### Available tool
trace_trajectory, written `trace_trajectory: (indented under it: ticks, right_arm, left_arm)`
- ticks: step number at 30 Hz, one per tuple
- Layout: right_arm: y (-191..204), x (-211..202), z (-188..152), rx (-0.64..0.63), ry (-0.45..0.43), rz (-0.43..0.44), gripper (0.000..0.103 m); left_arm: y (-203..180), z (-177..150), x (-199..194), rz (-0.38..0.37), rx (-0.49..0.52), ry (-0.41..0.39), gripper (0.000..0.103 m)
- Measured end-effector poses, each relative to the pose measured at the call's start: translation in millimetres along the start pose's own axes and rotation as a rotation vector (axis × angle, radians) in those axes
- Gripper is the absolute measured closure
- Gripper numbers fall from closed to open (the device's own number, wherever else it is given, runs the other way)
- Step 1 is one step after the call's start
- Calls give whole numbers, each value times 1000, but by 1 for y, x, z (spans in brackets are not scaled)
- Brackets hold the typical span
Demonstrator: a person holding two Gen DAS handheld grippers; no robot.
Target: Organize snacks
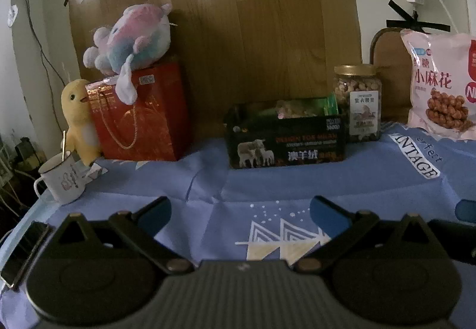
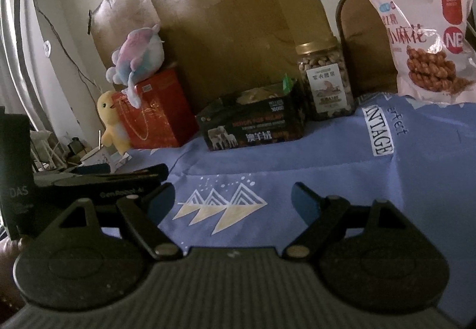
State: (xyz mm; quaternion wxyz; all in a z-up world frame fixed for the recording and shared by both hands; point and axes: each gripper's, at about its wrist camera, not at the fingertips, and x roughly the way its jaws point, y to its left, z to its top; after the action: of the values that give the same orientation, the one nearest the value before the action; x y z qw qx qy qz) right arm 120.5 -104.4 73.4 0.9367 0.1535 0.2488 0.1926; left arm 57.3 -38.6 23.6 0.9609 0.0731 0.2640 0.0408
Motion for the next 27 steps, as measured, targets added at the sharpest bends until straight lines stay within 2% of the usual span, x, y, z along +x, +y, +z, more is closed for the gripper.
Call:
trace_trajectory:
  ticks: [12, 18, 27]
  right_arm:
    - [-8, 12, -2, 25, 17, -14, 16]
    - [-11, 17, -3, 31, 29, -12, 16]
    - [-14, 23, -5, 39, 45, -10, 16]
  left_arm:
    - [-8, -3, 15, 8, 24, 38, 0]
    - [-10, -6, 24, 55, 47, 56, 0]
    - [-8, -9, 30, 34, 33, 73, 0]
